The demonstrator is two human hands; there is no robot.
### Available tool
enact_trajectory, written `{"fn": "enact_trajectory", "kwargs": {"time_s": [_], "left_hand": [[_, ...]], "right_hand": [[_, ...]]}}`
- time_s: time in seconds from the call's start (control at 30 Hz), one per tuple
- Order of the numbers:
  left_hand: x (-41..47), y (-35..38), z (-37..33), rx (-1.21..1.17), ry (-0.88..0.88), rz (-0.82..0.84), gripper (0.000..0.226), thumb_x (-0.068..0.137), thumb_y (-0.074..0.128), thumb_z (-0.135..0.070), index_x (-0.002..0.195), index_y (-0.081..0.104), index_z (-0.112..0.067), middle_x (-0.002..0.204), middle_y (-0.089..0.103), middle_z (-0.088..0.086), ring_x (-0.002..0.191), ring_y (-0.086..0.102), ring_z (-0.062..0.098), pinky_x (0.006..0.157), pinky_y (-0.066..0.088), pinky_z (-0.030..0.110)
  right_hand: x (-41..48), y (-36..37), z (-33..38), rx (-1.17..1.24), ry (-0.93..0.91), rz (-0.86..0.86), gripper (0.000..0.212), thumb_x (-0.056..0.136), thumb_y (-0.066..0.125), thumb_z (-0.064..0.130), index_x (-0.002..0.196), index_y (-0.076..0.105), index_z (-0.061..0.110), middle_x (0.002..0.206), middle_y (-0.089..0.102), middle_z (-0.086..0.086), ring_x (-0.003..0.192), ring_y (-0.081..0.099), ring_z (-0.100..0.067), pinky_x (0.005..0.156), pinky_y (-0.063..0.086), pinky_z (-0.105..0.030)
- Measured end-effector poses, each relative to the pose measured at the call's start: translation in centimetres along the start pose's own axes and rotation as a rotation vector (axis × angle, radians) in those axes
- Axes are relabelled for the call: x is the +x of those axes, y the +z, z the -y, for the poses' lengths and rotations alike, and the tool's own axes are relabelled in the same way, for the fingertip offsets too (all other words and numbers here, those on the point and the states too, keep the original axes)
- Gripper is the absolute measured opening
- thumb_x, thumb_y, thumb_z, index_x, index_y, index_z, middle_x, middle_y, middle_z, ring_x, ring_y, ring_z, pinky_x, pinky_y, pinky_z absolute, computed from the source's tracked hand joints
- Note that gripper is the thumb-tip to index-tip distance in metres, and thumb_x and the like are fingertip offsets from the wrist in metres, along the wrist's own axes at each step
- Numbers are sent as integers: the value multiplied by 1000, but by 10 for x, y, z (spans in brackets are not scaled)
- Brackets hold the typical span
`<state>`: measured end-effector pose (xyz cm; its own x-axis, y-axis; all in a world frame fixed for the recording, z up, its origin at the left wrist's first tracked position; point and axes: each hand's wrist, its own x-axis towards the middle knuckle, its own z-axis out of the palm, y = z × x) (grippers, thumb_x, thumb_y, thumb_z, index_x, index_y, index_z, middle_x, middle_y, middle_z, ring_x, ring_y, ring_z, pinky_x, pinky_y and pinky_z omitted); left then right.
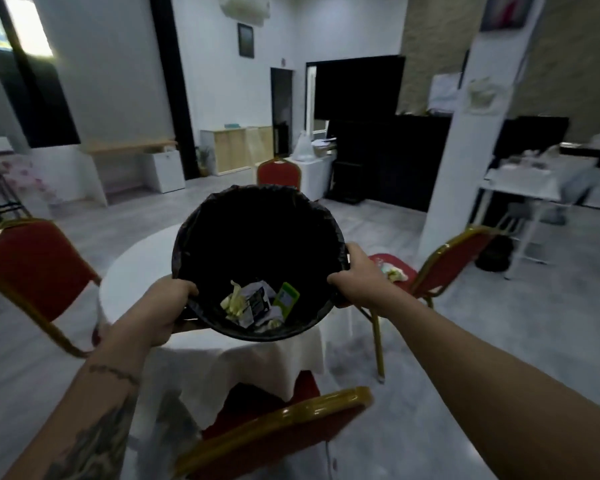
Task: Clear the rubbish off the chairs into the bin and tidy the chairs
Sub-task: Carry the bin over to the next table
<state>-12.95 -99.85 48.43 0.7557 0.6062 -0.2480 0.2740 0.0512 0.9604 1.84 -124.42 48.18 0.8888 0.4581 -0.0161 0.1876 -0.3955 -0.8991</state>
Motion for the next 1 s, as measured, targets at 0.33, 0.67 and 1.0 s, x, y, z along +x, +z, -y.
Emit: {"fn": "enact_trajectory", "kwargs": {"time_s": [0.33, 0.67, 1.0], "left_hand": [[41, 167, -32, 130, 4, 258, 21, 92, 37, 5, 88, 56, -3, 82, 61, 18, 70, 63, 35, 63, 56, 43], [105, 395, -76, 308, 74, 365, 17, 97, 42, -3, 91, 57, -7, 85, 66, 15, 65, 67, 29, 55, 56, 34], [156, 610, -162, 281, 162, 407, 10, 95, 46, -5, 94, 55, -4, 102, 63, 30, 90, 63, 40, 93, 52, 59]], "right_hand": [[18, -137, -68, -114, 198, -241, 41, 77, 53, 15, 117, 46, 18, 106, 59, -15, 93, 64, -36, 80, 60, -58], [106, -332, -177, -32, 276, -271, 33, 95, 48, -1, 124, 46, 14, 114, 58, -16, 98, 64, -39, 84, 59, -54], [195, -533, -228, 39, 235, -380, 42, 95, 50, -1, 130, 43, 22, 118, 57, -10, 97, 65, -33, 78, 62, -49]]}}
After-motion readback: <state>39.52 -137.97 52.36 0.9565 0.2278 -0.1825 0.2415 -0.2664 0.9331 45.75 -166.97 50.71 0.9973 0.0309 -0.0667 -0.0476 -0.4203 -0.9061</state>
